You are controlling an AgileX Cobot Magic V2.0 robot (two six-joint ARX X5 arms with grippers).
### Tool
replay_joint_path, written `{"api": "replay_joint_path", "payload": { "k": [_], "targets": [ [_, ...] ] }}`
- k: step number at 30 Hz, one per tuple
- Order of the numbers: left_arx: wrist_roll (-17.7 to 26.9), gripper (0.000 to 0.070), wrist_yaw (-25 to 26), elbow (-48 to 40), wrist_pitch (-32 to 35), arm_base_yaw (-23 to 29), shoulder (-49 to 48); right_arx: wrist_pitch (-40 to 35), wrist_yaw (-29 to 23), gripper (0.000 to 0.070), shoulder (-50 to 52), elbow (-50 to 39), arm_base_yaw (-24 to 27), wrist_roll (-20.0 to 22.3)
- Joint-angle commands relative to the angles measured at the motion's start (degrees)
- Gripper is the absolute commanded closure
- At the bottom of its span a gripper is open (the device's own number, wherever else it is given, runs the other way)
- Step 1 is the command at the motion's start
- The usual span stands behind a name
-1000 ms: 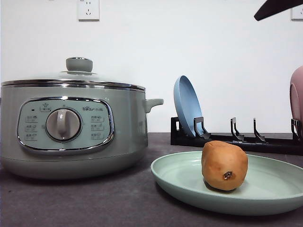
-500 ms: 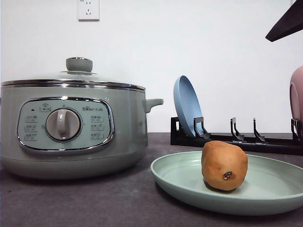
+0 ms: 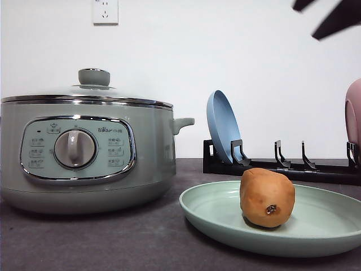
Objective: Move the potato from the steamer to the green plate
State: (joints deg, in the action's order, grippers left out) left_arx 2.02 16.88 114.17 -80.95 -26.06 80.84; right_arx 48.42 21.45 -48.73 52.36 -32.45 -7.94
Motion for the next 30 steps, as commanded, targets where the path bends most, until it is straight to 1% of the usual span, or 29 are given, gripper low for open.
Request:
{"api": "replay_joint_path", "payload": {
  "k": [1,24,26,28,30],
  "targets": [
    [0.1,0.0700,0.4,1.5,-1.7,-0.3,0.8,-0.4,0.1,0.0700,-0.2,1.0,-0.3,-0.2],
    [0.1,0.0700,0.3,1.5,-1.7,-0.3,0.8,-0.4,0.1,0.0700,-0.2,1.0,-0.3,-0.2],
    [1.1,0.0700,0.2,1.5,-1.6,-0.3,0.7,-0.4,0.1,0.0700,-0.2,1.0,-0.3,-0.2],
    [3.5,0.0700,-0.1,1.4,-1.1,0.1,0.1,-0.4,0.1,0.0700,-0.2,1.0,-0.3,-0.2],
    [4.6,0.0700,-0.3,1.4,1.3,1.2,-1.1,-0.4,0.1,0.0700,-0.2,1.0,-0.3,-0.2]
  ]
}}
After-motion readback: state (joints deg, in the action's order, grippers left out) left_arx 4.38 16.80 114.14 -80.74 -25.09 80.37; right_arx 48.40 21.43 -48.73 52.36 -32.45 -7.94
